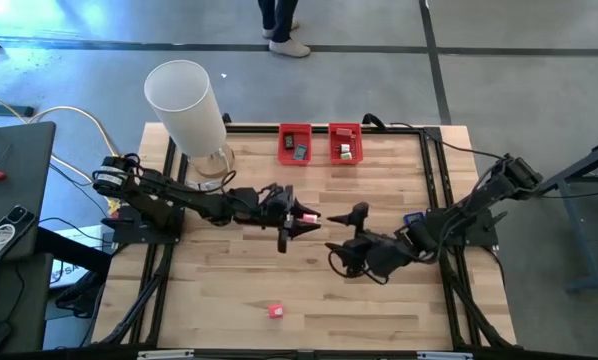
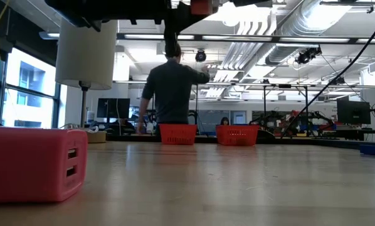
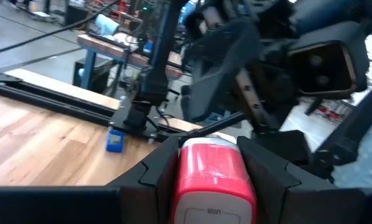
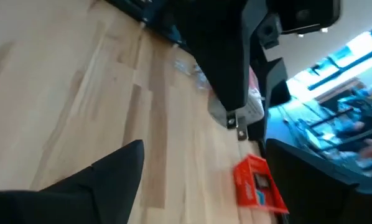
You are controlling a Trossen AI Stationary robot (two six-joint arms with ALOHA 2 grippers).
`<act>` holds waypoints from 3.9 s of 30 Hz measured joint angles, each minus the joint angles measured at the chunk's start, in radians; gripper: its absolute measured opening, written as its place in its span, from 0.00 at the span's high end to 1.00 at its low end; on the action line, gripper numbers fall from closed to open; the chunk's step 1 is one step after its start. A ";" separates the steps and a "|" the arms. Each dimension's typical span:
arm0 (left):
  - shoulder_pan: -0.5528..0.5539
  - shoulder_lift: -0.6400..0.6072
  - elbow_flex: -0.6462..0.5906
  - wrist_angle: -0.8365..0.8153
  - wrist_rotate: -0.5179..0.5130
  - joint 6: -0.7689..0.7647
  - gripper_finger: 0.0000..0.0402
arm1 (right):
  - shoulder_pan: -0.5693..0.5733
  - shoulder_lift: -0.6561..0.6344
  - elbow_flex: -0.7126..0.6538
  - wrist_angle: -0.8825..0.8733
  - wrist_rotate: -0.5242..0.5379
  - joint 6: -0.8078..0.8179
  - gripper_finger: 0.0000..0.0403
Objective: Pick & Place Office items
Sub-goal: Put the pink white charger adapter into the right red bin
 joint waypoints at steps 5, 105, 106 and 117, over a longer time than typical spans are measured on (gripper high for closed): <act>-0.014 0.000 0.000 -0.001 0.007 0.000 0.66 | -0.058 0.000 0.000 0.068 -0.092 -0.053 0.20; -0.056 0.000 0.000 0.002 -0.058 0.205 0.37 | -0.170 0.130 0.001 0.400 -0.255 -0.528 0.69; -0.061 0.000 0.000 0.001 -0.092 0.207 0.35 | -0.170 0.130 0.001 0.396 -0.255 -0.523 0.69; -0.080 0.000 0.000 -0.001 -0.181 0.236 0.30 | -0.159 0.130 0.001 0.276 -0.194 -0.361 0.69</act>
